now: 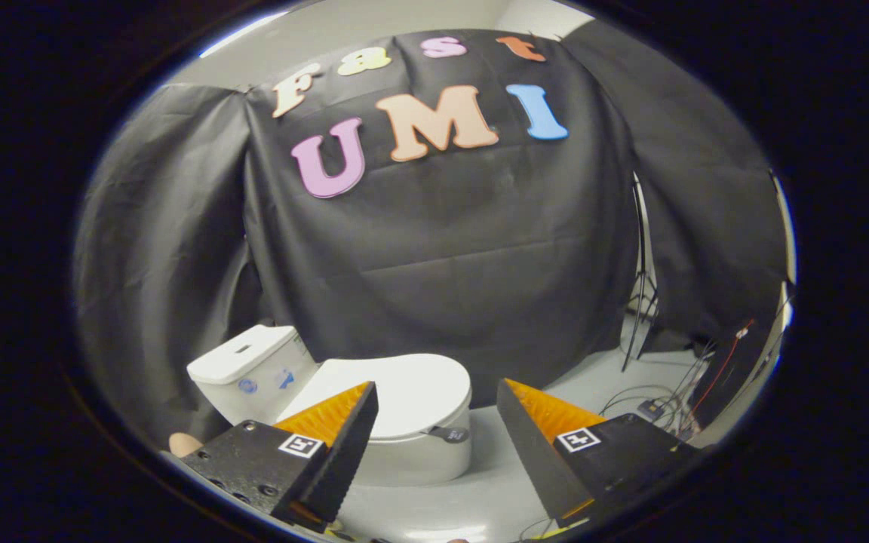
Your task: Open the toilet lid.
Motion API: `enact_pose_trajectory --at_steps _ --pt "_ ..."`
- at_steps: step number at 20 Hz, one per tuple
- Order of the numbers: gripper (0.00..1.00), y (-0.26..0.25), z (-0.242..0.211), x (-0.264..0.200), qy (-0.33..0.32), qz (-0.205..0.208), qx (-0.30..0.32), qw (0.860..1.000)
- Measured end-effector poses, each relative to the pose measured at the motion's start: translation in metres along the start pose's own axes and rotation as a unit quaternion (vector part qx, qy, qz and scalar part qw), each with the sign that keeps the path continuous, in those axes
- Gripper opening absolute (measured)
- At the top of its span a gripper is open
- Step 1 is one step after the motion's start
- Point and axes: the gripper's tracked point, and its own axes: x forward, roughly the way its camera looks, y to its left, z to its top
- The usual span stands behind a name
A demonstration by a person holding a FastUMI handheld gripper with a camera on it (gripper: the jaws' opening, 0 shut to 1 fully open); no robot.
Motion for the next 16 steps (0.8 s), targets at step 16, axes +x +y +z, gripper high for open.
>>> enact_pose_trajectory --at_steps 16 --pt "0.97 -0.028 -0.083 0.152 0.184 -0.016 0.266 0.946"
